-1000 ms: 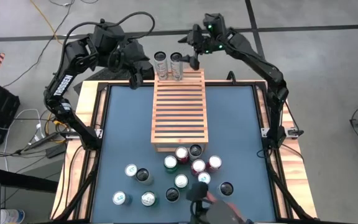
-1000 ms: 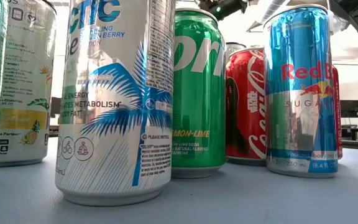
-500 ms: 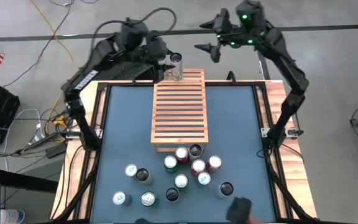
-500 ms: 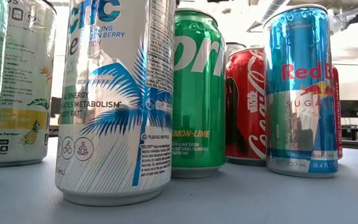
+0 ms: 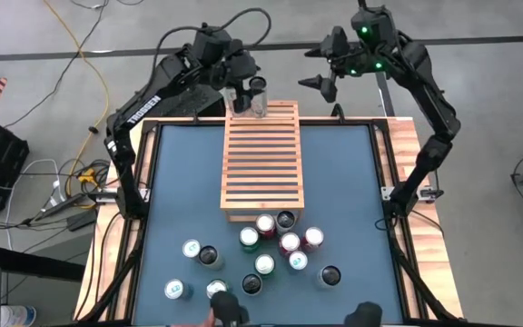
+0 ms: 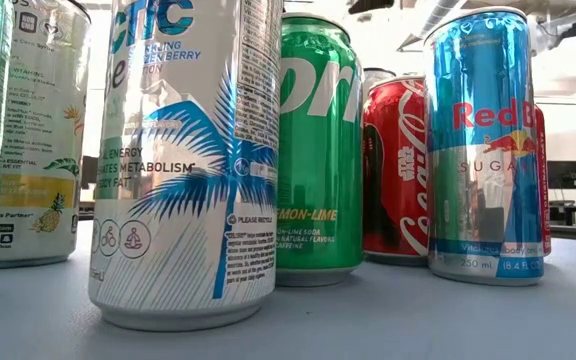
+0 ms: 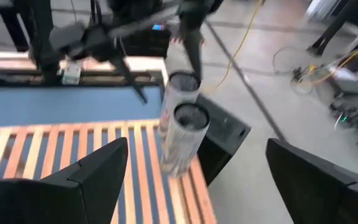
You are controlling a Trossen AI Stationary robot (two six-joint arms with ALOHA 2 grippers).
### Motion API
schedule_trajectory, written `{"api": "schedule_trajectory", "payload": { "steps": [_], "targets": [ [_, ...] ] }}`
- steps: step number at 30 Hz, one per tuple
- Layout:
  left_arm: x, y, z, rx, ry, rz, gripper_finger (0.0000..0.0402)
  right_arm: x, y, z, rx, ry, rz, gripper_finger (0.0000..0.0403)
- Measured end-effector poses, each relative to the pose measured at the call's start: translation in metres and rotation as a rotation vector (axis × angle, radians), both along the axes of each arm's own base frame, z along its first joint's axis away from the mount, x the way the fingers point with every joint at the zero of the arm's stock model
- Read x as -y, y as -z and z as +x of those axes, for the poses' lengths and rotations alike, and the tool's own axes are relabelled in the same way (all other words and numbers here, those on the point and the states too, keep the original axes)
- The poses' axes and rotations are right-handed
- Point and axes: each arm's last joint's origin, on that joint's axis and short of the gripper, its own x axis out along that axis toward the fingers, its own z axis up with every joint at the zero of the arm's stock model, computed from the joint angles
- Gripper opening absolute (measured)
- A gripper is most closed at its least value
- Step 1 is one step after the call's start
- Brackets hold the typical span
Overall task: Place canned beverage on shelf
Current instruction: Put the right white yellow soda can on the shelf aligned with the other white yellow soda can
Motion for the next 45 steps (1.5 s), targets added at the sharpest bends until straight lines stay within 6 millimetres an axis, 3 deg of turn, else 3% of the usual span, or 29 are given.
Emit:
{"api": "schedule_trajectory", "payload": {
  "steps": [26, 38, 45],
  "targets": [
    [-0.047, 0.04, 0.01, -0.092, 0.063, -0.027, 0.0319, 0.003, 0.01, 0.002, -0.065, -0.002, 0.044, 0.0368],
    [-0.051, 0.045, 0.01, -0.121, 0.066, -0.029, 0.0318, 0.003, 0.011, 0.002, -0.072, -0.001, 0.051, 0.0368],
    [-0.055, 0.059, 0.015, -0.177, 0.08, -0.064, 0.0301, 0.003, 0.011, 0.002, -0.075, -0.005, 0.044, 0.0368]
  ]
}}
